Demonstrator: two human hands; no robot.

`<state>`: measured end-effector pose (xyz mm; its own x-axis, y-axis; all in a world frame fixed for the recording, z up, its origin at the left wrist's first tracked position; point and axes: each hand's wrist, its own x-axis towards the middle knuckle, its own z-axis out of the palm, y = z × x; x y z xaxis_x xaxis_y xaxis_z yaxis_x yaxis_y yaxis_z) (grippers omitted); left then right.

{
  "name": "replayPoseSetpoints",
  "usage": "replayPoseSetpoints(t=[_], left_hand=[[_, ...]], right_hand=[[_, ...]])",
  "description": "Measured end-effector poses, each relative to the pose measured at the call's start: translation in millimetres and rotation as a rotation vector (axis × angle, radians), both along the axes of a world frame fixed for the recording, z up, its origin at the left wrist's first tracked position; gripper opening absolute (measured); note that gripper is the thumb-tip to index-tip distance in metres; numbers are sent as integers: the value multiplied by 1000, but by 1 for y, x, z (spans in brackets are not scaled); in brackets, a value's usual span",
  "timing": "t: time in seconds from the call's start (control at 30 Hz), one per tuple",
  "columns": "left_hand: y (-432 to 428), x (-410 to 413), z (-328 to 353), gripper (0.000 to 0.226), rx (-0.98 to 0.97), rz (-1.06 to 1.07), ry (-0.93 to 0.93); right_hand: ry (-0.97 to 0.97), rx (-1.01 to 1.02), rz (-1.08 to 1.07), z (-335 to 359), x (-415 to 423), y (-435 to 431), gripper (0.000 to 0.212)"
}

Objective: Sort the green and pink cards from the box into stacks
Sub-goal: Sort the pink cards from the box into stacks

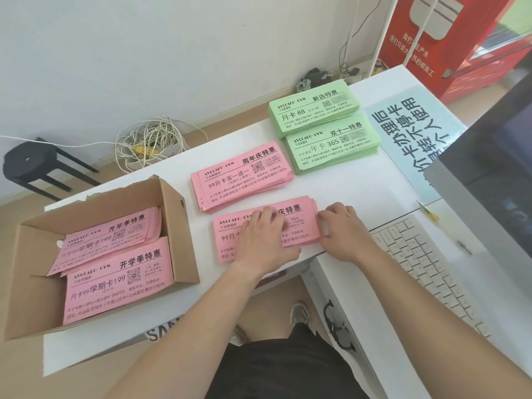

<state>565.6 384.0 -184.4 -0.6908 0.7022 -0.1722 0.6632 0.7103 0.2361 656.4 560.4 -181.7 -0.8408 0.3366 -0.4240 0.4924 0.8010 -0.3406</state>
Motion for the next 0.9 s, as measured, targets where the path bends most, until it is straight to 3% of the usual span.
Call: replayPoseSetpoints(t=[0.13, 0.33, 0.4, 0.47, 0.63, 0.7, 0.8, 0.9], left_hand=[[4, -2, 2, 62, 0, 28, -16], [12, -2, 10, 56, 14, 114, -78], [16, -3, 14, 53, 11, 153, -99], [21, -3, 17, 50, 2, 189, -112], [34, 5, 20, 64, -7, 291, -125], [38, 6, 22, 65, -17, 286, -141], [28, 1, 27, 48, 59, 322, -206], [-1, -5, 28, 41, 123, 414, -56]], right_hand=[[88, -303, -268, 1, -4, -5, 47], [104, -574, -665, 7, -14, -3, 46], [126, -602, -701, 7, -16, -1, 44], [143, -595, -669, 10, -16, 0, 29], [173, -726, -635, 13, -16, -1, 33], [158, -709, -638, 10, -15, -1, 29], [97, -468, -588, 10, -11, 1, 39], [92, -340, -564, 12, -8, 0, 49]])
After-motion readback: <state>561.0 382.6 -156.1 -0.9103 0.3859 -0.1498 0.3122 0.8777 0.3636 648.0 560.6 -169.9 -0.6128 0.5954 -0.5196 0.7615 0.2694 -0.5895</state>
